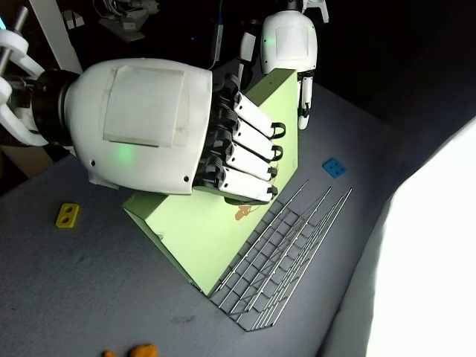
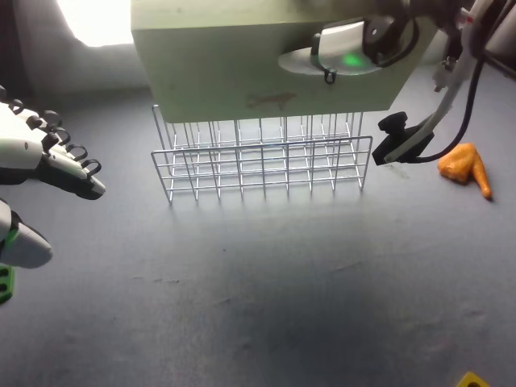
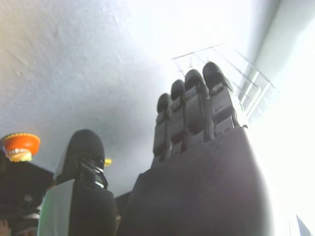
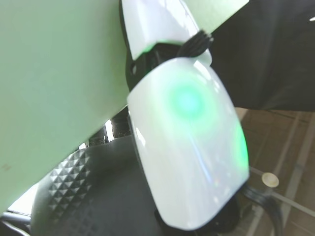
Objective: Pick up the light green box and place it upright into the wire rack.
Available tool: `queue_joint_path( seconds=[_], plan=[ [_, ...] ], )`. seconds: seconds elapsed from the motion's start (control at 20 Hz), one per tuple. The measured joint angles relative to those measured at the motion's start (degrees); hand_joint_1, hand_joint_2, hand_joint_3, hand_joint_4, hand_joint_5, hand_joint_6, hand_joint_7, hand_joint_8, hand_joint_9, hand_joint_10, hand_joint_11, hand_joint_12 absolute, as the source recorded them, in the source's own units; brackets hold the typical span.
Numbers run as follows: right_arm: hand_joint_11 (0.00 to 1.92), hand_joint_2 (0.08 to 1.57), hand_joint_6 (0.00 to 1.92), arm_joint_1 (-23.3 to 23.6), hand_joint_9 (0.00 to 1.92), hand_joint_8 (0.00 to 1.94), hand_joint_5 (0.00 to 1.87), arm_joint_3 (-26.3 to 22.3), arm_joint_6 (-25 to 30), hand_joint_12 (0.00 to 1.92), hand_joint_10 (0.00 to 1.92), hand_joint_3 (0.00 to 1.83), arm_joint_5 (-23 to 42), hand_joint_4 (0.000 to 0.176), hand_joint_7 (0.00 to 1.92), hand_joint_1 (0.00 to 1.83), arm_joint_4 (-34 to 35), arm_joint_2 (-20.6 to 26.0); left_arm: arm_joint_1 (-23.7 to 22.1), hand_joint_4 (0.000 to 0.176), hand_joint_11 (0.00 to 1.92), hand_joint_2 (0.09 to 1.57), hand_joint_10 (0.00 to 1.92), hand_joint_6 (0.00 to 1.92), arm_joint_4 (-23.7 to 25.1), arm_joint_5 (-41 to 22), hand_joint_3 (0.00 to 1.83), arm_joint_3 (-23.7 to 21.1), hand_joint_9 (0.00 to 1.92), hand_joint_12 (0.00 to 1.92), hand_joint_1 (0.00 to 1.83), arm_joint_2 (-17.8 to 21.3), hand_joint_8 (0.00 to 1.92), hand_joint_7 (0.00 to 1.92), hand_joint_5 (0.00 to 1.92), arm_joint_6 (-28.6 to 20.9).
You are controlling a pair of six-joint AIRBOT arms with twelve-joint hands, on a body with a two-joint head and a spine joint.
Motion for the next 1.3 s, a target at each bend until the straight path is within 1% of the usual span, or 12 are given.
queue_joint_path(
  seconds=[0.15, 0.3, 0.35, 0.55, 0.6, 0.65, 0.85, 0.95, 1.05, 1.1, 1.2, 1.3],
  plan=[
    [0.61, 1.18, 1.02, 0.0, 0.74, 1.26, 0.85, 0.6, 0.0, 1.76, 1.52, 0.0, -0.7, 0.0, 0.88, 1.36, 0.8, -0.7, 0.0, 0.0, 0.0, 1.27, 0.0, 0.0, 0.0, 0.0, 0.0, 0.1, 0.16, 0.41, 0.28, 0.0, 0.0, 0.17, 0.18, 0.0],
    [0.61, 1.18, 1.01, 0.0, 0.74, 1.26, 0.84, 0.6, -0.1, 1.77, 1.52, 0.0, -1.7, 0.0, 0.9, 1.36, 2.4, -0.8, 0.4, 0.0, 0.0, 1.28, 0.0, 0.0, 0.0, 0.0, 0.0, 0.1, 0.13, 0.33, 0.29, 0.0, 0.0, 0.14, 0.16, 0.0],
    [0.61, 1.17, 0.9, 0.0, 0.73, 1.3, 0.89, 0.6, -0.2, 1.78, 1.54, 0.0, -2.0, 0.0, 0.87, 1.36, 2.8, -0.8, 0.5, 0.0, 0.0, 1.27, 0.0, 0.0, 0.0, -0.2, 0.0, 0.1, 0.14, 0.38, 0.34, 0.0, 0.0, 0.18, 0.19, 0.0],
    [0.57, 1.21, 0.98, 0.0, 0.68, 1.4, 0.83, 1.3, -0.8, 1.81, 1.6, 0.0, -1.9, 0.0, 0.81, 1.35, 2.8, -1.6, 0.5, 0.0, 0.0, 1.26, 0.0, 0.0, 0.0, 0.0, 0.0, 0.1, 0.12, 0.46, 0.37, 0.0, 0.0, 0.14, 0.14, 0.0],
    [0.58, 1.17, 0.88, 0.0, 0.72, 1.41, 0.92, 1.8, -0.9, 1.82, 1.57, 0.0, -2.1, 0.0, 0.87, 1.27, 2.8, -2.1, 0.5, 0.0, 0.0, 1.25, 0.01, 0.01, 0.0, 0.0, 0.0, 0.1, 0.15, 0.58, 0.39, 0.0, 0.01, 0.17, 0.18, 0.0],
    [0.61, 1.15, 0.81, 0.0, 0.76, 1.4, 0.98, 2.3, -0.9, 1.81, 1.56, 0.0, -2.0, 0.0, 0.88, 1.26, 2.8, -2.5, 0.5, 0.0, 0.0, 1.25, 0.01, 0.01, 0.0, 0.0, 0.0, 0.1, 0.15, 0.6, 0.39, 0.0, 0.01, 0.17, 0.18, 0.0],
    [0.58, 1.2, 0.88, -0.7, 0.69, 1.41, 0.9, 4.6, -0.9, 1.79, 1.59, 0.0, -2.1, 0.0, 0.79, 1.35, 2.9, -4.3, 0.5, 0.0, 0.0, 1.25, 0.0, 0.0, 0.0, 0.0, 0.0, 0.1, 0.14, 0.54, 0.36, -0.1, 0.0, 0.15, 0.17, 0.0],
    [0.61, 1.17, 0.88, -1.1, 0.73, 1.33, 0.93, 5.1, -0.9, 1.72, 1.52, 0.0, -2.3, 0.0, 0.83, 1.36, 3.0, -4.7, 0.5, 0.0, 0.0, 1.25, 0.0, 0.0, 0.0, 0.0, 0.0, 0.1, 0.13, 0.42, 0.19, 0.0, 0.0, 0.15, 0.16, 0.0],
    [0.63, 1.19, 0.9, -1.3, 0.72, 1.4, 0.91, 5.3, -0.7, 1.71, 1.54, 0.0, -2.3, 0.0, 0.79, 1.36, 3.0, -5.0, 0.5, 0.0, 0.0, 1.23, 0.01, 0.01, 0.0, 0.0, 0.0, 0.1, 0.15, 0.44, 0.15, -0.1, 0.01, 0.18, 0.17, 0.0],
    [0.6, 1.2, 0.95, -1.3, 0.71, 1.4, 0.87, 5.6, -0.5, 1.77, 1.58, 0.0, -2.6, 0.0, 0.78, 1.35, 3.0, -5.3, 0.5, 0.0, 0.0, 1.23, 0.01, 0.01, 0.0, 0.0, 0.0, 0.1, 0.16, 0.47, 0.14, -0.1, 0.01, 0.19, 0.19, 0.0],
    [0.63, 1.19, 0.93, -1.4, 0.74, 1.35, 0.88, 6.4, 0.0, 1.71, 1.53, 0.0, -3.4, 0.0, 0.81, 1.36, 2.9, -6.1, 0.5, 0.0, 0.0, 1.22, 0.0, 0.0, 0.0, 0.0, 0.0, 0.1, 0.16, 0.49, 0.14, -0.1, 0.0, 0.17, 0.19, 0.0],
    [0.61, 1.19, 0.91, -1.7, 0.73, 1.39, 0.9, 7.6, 0.7, 1.69, 1.52, 0.0, -3.8, 0.0, 0.79, 1.36, 2.8, -7.0, 0.5, 0.0, 0.0, 1.22, 0.0, 0.0, 0.0, 0.0, 0.0, 0.1, 0.15, 0.48, 0.17, -0.1, 0.0, 0.16, 0.17, 0.0]
  ],
)
